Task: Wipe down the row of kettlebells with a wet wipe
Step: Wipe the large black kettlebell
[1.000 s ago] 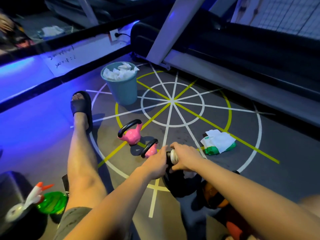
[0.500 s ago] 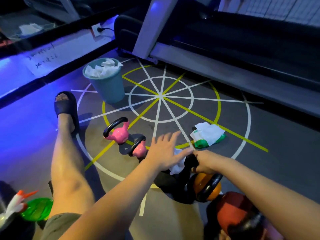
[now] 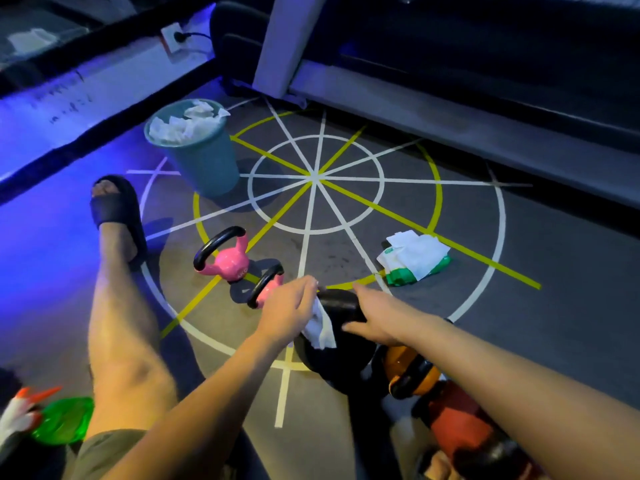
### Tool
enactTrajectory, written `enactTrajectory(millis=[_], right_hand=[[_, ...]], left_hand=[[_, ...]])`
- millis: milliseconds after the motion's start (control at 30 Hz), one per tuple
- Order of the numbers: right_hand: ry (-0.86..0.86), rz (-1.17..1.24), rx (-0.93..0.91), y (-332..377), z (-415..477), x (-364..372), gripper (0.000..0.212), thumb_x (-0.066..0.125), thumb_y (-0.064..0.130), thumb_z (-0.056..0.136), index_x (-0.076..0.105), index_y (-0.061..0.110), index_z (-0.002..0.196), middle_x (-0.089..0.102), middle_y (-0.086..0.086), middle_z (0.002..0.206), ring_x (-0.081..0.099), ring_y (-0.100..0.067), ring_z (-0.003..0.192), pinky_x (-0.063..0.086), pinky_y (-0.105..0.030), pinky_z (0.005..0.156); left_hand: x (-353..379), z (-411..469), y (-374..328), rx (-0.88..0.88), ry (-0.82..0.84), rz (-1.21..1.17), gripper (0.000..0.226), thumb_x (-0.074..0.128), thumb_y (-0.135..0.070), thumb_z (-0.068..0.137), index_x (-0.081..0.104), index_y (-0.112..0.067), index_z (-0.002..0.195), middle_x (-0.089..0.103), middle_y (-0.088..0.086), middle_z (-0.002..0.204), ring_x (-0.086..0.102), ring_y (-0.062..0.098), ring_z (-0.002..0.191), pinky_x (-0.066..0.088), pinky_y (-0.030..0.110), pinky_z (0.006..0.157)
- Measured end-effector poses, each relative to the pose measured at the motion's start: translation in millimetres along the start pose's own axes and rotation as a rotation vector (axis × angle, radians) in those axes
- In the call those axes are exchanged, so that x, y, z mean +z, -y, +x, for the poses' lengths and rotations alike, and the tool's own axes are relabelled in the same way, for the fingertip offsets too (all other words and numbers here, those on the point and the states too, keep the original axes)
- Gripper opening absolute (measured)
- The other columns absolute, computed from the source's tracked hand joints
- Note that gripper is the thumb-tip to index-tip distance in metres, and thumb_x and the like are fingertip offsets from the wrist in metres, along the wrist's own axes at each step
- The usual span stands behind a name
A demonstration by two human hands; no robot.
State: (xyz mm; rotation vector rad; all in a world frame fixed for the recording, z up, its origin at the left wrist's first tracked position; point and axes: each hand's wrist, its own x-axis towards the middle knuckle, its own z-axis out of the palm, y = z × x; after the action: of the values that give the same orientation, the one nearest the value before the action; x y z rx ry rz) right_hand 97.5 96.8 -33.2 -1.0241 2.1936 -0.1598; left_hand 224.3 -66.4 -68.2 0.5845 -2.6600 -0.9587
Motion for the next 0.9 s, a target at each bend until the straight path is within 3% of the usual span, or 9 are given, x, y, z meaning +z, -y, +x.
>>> enactTrajectory(millis=[67,133,267,367,500,600,767,833,900], right_hand=[[-0.012,0.007,0.015,2,5,2,0.09,0.067,0.05,0.088,0.021,0.013,0.154,0.046,-0.014,0.15,0.048,-0.032,0.134,0.044,-0.043,0.107],[0.001,0.016,0.016,3,7,3,0.09,0.069,0.047,0.089,0.019,0.012,0.156,0.04,-0.015,0.154,0.044,-0.032,0.138,0.041,-0.044,0.111],[-0.015,0.026,0.035,3,6,4,0.09,0.069,0.043,0.09,0.017,0.012,0.157,0.034,-0.014,0.157,0.039,-0.031,0.142,0.037,-0.042,0.114],[-0.029,0.04,0.039,5,2,4,0.088,0.069,0.039,0.089,0.018,0.013,0.157,0.036,-0.014,0.156,0.039,-0.031,0.141,0.037,-0.042,0.113],[-0.054,0.085,0.032,7,1,6,0.087,0.073,0.04,0.085,0.023,0.021,0.154,0.046,-0.012,0.147,0.046,-0.031,0.135,0.041,-0.042,0.109],[-0.047,0.074,0.057,7,-3,2,0.093,0.07,0.038,0.089,0.012,0.018,0.159,0.03,-0.01,0.159,0.032,-0.029,0.146,0.032,-0.04,0.117],[-0.064,0.076,0.084,9,-5,5,0.096,0.068,0.03,0.092,0.001,0.022,0.16,0.022,-0.01,0.163,0.025,-0.03,0.149,0.028,-0.044,0.119],[-0.065,0.05,0.129,10,-3,7,0.092,0.068,0.027,0.091,0.008,0.019,0.159,0.024,-0.013,0.161,0.028,-0.033,0.147,0.03,-0.044,0.118],[-0.053,0.034,0.176,14,0,5,0.073,0.068,0.024,0.088,0.03,0.016,0.15,0.04,-0.014,0.148,0.044,-0.034,0.135,0.041,-0.04,0.108]], left_hand=[[3,4,-8,-0.228,-0.049,-0.137,0.026,0.044,-0.027,0.103,0.061,-0.032,0.121,0.068,-0.014,0.084,0.06,0.002,0.082,0.04,0.021,0.075],[-2,9,-15,-0.317,0.001,-0.32,0.048,0.048,-0.009,0.099,0.05,-0.042,0.133,0.071,-0.013,0.098,0.063,-0.003,0.087,0.041,0.013,0.075],[-3,15,-23,-0.024,0.035,-0.13,0.036,0.043,-0.014,0.107,0.06,-0.03,0.134,0.068,-0.006,0.124,0.07,0.008,0.095,0.052,0.029,0.086],[3,4,-26,0.184,0.05,0.188,0.039,0.036,-0.038,0.109,0.058,-0.024,0.138,0.073,0.002,0.119,0.069,0.024,0.103,0.052,0.039,0.083],[-4,1,-2,0.377,0.189,0.337,0.064,0.028,-0.069,0.1,0.063,-0.019,0.118,0.065,-0.001,0.104,0.061,0.02,0.099,0.043,0.034,0.082],[-5,6,8,0.373,0.182,0.281,0.063,0.039,-0.074,0.094,0.062,-0.016,0.104,0.061,0.0,0.094,0.059,0.021,0.091,0.042,0.032,0.075],[-2,-1,28,0.329,0.071,0.137,0.06,0.065,-0.07,0.082,0.062,-0.013,0.102,0.061,0.0,0.091,0.058,0.019,0.089,0.041,0.029,0.072],[0,0,31,0.315,0.073,0.129,0.064,0.066,-0.071,0.079,0.063,-0.012,0.103,0.062,0.001,0.091,0.059,0.019,0.088,0.041,0.028,0.072],[2,-1,32,0.309,0.069,0.135,0.067,0.06,-0.073,0.08,0.063,-0.011,0.103,0.062,0.002,0.09,0.058,0.019,0.088,0.042,0.031,0.072]])
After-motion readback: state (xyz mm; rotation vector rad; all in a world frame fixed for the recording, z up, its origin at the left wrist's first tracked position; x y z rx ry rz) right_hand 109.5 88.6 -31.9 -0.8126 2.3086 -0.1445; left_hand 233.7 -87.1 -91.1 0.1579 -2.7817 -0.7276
